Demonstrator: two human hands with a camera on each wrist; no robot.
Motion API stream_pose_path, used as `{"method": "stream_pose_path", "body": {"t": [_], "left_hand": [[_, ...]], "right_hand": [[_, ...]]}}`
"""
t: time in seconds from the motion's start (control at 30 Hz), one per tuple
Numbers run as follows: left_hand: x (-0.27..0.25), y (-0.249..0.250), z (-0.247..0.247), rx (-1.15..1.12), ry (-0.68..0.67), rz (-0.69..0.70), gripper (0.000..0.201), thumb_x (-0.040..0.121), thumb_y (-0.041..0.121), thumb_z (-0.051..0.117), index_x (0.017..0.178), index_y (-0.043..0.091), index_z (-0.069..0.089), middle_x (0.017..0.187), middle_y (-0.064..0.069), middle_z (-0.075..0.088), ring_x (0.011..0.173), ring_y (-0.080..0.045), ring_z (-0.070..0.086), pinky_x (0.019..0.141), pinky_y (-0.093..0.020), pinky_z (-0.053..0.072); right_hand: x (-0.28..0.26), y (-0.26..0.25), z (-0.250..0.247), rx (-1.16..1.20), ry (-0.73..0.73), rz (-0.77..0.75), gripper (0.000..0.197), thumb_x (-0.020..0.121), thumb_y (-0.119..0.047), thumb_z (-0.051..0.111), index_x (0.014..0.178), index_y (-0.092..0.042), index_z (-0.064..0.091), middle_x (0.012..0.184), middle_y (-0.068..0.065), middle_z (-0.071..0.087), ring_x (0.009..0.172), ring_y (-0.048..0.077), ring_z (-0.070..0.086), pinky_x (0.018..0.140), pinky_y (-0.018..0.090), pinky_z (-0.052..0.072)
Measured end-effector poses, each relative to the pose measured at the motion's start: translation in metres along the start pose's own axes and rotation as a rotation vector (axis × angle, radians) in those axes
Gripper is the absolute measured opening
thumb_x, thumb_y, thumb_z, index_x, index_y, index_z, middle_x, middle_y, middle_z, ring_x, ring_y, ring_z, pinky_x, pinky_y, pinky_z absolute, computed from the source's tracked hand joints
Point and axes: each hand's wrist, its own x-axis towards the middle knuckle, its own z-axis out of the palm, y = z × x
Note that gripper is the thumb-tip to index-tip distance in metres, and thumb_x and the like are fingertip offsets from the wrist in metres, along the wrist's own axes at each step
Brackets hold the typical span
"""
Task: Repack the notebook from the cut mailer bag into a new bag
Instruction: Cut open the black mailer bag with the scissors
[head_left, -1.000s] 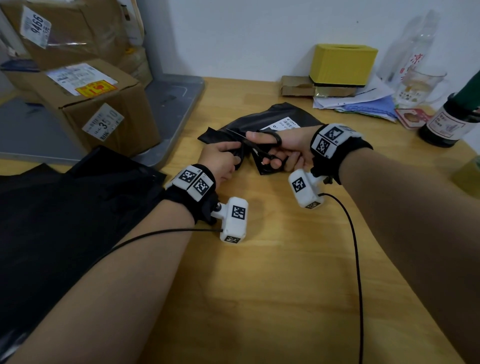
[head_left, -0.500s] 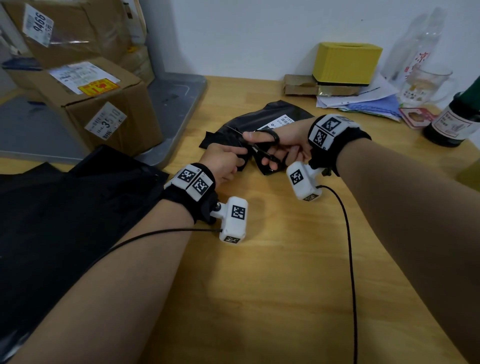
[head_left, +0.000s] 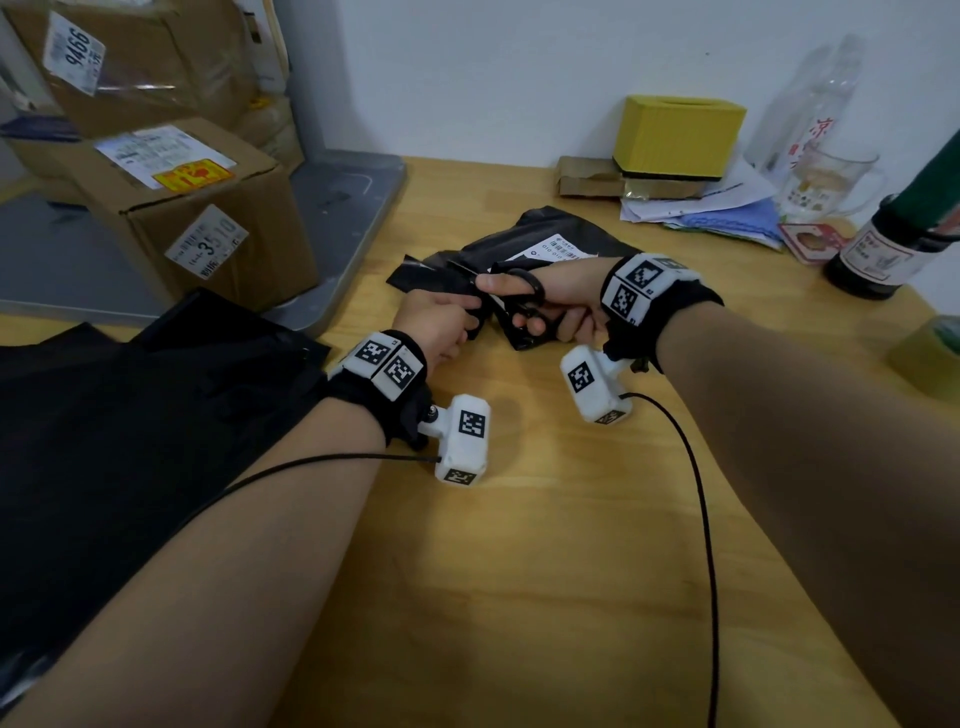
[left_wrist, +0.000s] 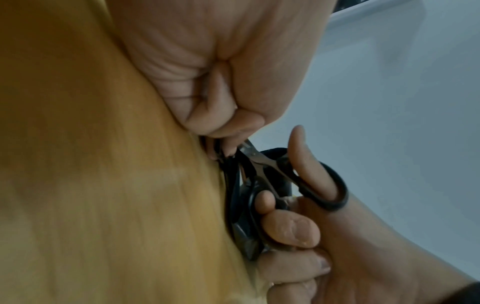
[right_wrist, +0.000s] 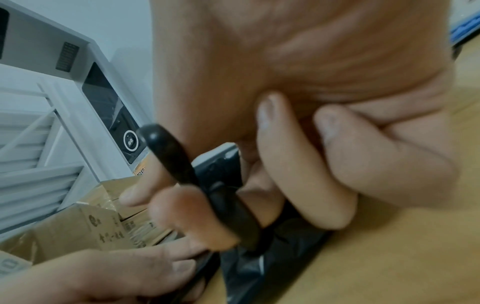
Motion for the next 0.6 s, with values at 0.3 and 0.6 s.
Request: {"method": "stream_pose_path", "body": {"t": [0.3, 0.6], "left_hand": [[-0.021, -0.002, 0.0, 0.039, 0.057, 0.026, 0.025, 0.092, 0.004, 0.059, 0.107, 0.019, 0.072, 0.065, -0.001, 0.054, 0.052, -0.01, 0.045, 0.045, -0.018, 0.038], [-0.038, 0.003, -0.002, -0.075, 0.133, -0.125, 0.017, 0.09, 0.017, 0.064, 0.105, 0.008, 0.066, 0.065, -0.004, 0.057, 0.041, -0.012, 0.044, 0.035, -0.017, 0.023]], "right_hand": [[-0.027, 0.036, 0.002, 0.054, -0.11, -0.004, 0.072, 0.072, -0.085, 0.057, 0.08, -0.014, 0.059, 0.064, -0.001, 0.054, 0.035, 0.004, 0.029, 0.039, 0.014, 0.017], [-0.066, 0.067, 0.001, 0.295, -0.142, -0.273, 0.064, 0.074, -0.081, 0.057, 0.087, -0.018, 0.064, 0.075, 0.001, 0.065, 0.048, 0.009, 0.046, 0.046, 0.02, 0.034]]}}
